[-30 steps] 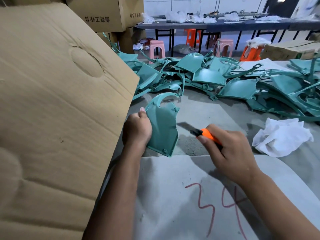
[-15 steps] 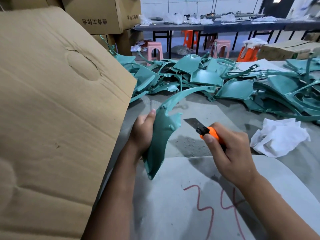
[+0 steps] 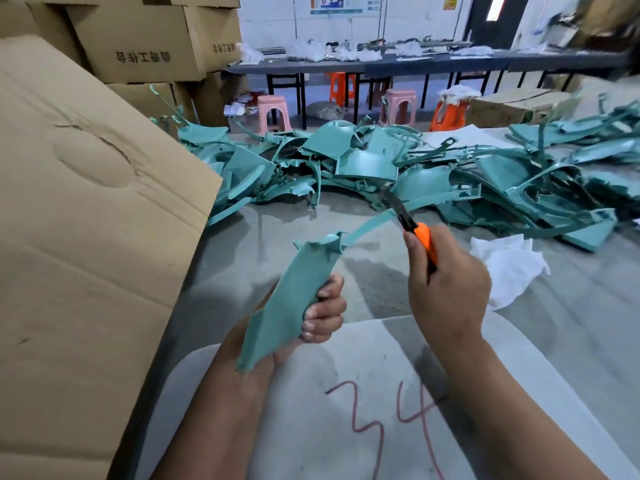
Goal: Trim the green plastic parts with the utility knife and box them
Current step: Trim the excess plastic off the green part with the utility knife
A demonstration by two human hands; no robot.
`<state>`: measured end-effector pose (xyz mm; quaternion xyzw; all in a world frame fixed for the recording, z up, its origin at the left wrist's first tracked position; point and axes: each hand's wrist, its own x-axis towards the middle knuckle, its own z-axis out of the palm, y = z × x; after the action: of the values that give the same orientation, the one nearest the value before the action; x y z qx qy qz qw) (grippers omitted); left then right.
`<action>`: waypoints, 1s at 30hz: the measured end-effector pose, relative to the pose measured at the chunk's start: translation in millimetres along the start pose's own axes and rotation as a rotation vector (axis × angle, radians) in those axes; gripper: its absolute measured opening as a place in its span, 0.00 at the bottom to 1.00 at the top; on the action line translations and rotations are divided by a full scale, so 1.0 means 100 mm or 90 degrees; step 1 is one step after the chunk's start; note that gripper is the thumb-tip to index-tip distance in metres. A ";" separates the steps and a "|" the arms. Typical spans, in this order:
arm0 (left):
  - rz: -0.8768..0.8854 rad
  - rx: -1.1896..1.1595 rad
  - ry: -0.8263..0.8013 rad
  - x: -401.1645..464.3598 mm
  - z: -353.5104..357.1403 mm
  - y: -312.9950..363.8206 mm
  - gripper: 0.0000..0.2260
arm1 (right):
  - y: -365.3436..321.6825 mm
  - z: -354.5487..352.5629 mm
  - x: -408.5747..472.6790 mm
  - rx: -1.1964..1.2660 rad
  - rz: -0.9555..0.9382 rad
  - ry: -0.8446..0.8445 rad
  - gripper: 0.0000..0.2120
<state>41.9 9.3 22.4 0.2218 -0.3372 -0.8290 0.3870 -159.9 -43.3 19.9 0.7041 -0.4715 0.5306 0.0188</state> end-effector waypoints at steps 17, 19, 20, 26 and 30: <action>-0.079 -0.153 0.020 -0.09 0.04 -0.07 0.10 | -0.06 0.06 -0.02 -0.014 -0.052 -0.055 0.17; -0.089 -0.147 0.022 -0.10 0.02 -0.07 0.10 | 0.11 -0.01 0.05 -0.045 0.017 0.003 0.16; -0.095 -0.150 0.026 -0.10 0.02 -0.07 0.11 | 0.18 -0.05 0.08 -0.070 0.041 0.033 0.15; -0.091 -0.184 0.031 -0.09 -0.05 -0.08 0.15 | 0.23 -0.07 0.09 -0.078 0.041 0.164 0.08; -0.078 -0.186 0.018 -0.09 -0.08 -0.09 0.15 | 0.17 0.00 0.05 -0.070 0.054 0.122 0.10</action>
<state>48.3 17.5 11.3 0.1951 -0.1935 -0.8879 0.3689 -171.5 -56.5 15.8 0.6277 -0.5251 0.5692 0.0798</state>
